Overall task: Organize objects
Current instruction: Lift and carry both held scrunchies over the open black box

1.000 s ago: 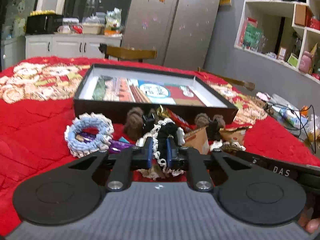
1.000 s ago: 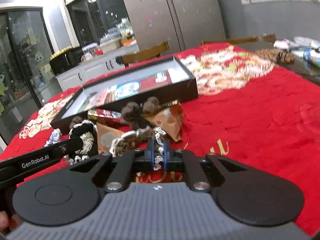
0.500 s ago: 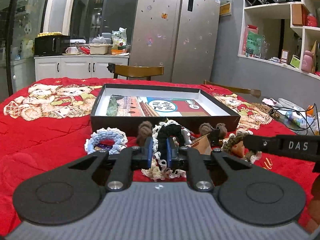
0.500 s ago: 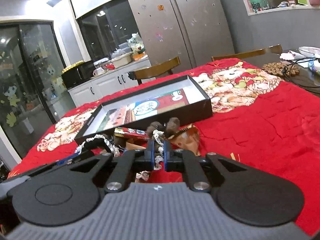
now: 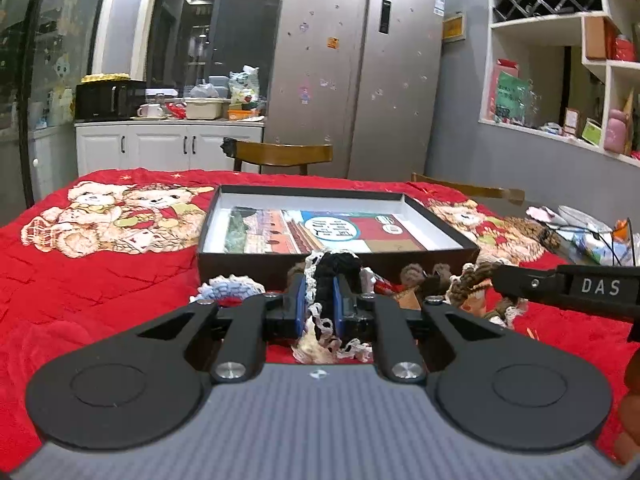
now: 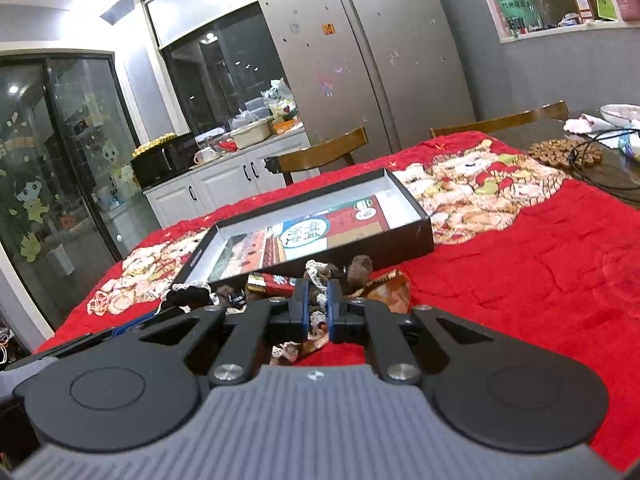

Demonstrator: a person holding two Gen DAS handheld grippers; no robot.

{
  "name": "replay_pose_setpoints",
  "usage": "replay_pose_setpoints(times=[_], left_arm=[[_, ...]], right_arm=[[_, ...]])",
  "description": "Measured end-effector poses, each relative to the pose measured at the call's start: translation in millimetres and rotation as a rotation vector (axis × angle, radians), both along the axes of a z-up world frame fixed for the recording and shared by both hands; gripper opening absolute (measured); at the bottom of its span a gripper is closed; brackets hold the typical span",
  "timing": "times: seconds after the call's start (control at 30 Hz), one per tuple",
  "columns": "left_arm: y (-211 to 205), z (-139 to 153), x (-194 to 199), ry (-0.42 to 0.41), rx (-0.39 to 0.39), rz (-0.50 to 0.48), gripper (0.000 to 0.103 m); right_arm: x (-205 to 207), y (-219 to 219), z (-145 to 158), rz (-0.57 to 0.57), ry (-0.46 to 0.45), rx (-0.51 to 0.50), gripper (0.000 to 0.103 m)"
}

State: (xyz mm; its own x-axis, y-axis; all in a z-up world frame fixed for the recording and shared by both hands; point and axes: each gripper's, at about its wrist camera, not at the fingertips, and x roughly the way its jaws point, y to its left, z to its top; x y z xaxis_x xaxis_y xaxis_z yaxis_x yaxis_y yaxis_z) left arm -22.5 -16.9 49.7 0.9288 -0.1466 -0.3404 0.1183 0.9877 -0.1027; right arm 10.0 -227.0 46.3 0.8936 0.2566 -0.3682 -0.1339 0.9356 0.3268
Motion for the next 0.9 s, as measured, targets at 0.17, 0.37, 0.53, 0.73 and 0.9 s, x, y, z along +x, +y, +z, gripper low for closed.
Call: replay_pose_setpoints(times=[0.17,0.37,0.53,0.73,0.9], left_arm=[[3.3,12.8,-3.0,-0.023,0.0,0.012,0.017],[5.8,27.9,1.1,-0.048,0.023,0.036,0.017],[9.1,41.1,10.1,-0.066,0.031,0.042,0.017],[13.1,53.0,21.1,-0.09,0.049,0.051,0.017],[21.0,59.8,31.9,-0.092,0.05,0.066,0.017]], right_arm=[[4.4,0.2,7.1,0.006,-0.018,0.007,0.01],[7.5,8.6,19.1,0.044,-0.056,0.01,0.01],[13.2,21.0,31.6,0.086,-0.084,0.009,0.01],[23.7,34.9,45.7,0.125,-0.114,0.012,0.01],[34.2,44.2,56.5,0.159,-0.126,0.024,0.01]])
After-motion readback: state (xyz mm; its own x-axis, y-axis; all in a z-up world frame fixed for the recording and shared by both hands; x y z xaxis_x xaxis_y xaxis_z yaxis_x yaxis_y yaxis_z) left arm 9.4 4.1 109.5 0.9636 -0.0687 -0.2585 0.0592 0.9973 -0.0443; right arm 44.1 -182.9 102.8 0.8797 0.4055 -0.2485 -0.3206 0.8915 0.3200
